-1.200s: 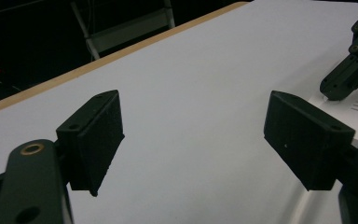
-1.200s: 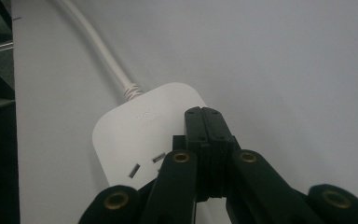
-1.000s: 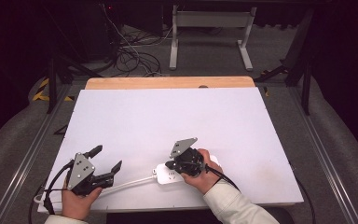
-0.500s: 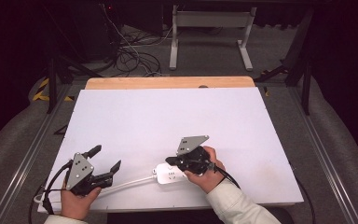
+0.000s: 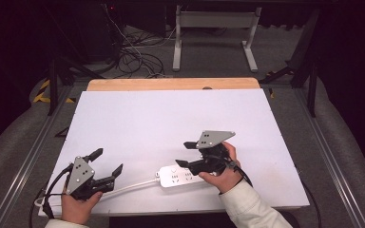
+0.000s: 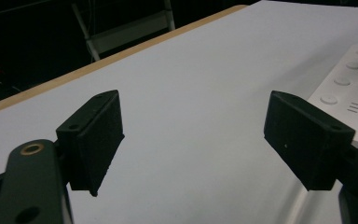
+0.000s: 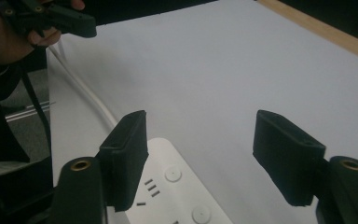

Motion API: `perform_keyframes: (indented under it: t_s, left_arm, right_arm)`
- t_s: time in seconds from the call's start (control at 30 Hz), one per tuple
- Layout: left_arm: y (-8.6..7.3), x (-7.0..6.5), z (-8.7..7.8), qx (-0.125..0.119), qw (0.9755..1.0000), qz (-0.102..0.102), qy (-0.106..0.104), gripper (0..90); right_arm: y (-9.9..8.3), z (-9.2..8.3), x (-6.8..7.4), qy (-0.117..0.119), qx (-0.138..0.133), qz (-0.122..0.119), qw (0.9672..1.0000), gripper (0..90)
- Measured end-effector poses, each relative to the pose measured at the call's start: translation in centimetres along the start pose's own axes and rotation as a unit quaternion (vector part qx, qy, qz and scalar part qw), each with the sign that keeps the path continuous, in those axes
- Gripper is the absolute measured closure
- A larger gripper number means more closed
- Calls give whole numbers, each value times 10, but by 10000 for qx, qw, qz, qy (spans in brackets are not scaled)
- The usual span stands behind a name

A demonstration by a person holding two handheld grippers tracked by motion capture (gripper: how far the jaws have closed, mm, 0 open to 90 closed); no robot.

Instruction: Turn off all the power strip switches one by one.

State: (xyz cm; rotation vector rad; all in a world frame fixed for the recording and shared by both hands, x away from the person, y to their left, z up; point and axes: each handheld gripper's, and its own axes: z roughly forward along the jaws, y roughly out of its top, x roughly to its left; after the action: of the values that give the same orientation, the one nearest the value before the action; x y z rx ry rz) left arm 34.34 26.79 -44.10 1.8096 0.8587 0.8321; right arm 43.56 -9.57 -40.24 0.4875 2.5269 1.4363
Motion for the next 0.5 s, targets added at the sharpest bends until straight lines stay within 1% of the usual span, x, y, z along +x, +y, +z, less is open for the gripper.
perform_keyframes:
  t_s: [0.1, 0.13, 0.23, 0.27, 0.43, 0.5]
  left_arm:
    - [0, 1, -1, -10, 10000, -18, 12, 202]
    - [0, 1, -1, -16, 10000, -21, 13, 202]
    - [0, 1, -2, -2, 10000, 13, 20, 202]
    - [0, 1, -2, -9, 10000, -13, 15, 202]
    - [-1, 2, -3, -27, 10000, -50, 44, 202]
    - [0, 3, -4, -27, 10000, -17, 58, 202]
  right_arm:
    - [-2, -12, -7, -97, -150, 92, 9998, 319]
    - [-3, -15, -8, -131, -206, 80, 9997, 311]
    - [-8, -25, -14, -227, -301, 97, 9992, 308]
    - [-10, -29, -16, -271, -314, 127, 9991, 307]
    - [-26, -49, -25, -422, -494, 261, 9975, 297]
    - [-34, -56, -28, -485, -520, 314, 9970, 295]
